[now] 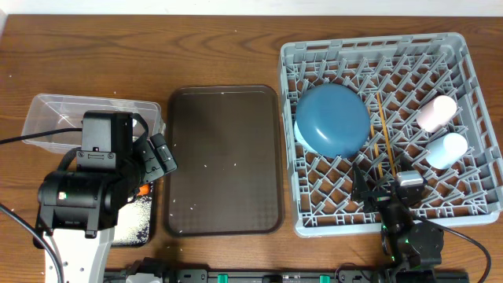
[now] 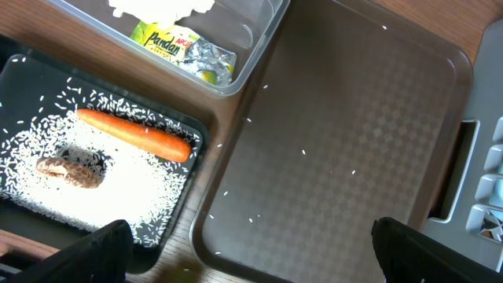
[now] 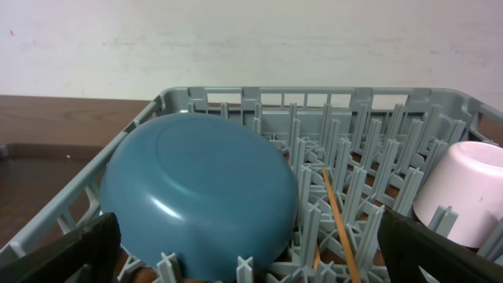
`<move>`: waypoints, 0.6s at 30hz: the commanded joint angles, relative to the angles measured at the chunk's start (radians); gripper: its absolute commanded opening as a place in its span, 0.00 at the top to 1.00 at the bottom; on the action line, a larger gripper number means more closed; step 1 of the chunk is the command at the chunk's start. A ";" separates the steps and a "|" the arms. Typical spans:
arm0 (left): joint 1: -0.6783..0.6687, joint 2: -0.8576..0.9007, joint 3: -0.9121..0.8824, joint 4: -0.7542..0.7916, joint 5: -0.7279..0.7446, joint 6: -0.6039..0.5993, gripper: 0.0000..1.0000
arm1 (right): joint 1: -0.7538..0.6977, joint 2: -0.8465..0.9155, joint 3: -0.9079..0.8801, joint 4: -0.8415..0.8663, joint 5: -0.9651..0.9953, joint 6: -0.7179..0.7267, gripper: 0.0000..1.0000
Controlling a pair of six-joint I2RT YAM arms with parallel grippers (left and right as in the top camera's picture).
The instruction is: Sort waste into correct bins and load items into the dishwasher rack
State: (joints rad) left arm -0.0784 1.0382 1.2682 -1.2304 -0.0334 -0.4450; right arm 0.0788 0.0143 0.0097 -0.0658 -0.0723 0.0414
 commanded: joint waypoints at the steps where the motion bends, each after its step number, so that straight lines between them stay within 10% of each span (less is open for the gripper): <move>1: 0.006 0.000 0.005 -0.003 -0.012 -0.002 0.02 | -0.021 -0.010 -0.004 0.002 -0.007 -0.002 0.01; 8: 0.004 -0.135 -0.031 0.032 -0.101 0.032 0.02 | -0.021 -0.010 -0.004 0.001 -0.007 -0.002 0.01; 18: 0.005 -0.529 -0.417 0.584 -0.071 0.304 0.02 | -0.021 -0.010 -0.004 0.001 -0.007 -0.002 0.01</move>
State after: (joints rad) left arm -0.0784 0.5892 0.9592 -0.6930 -0.0967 -0.2428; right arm 0.0788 0.0128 0.0097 -0.0647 -0.0731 0.0410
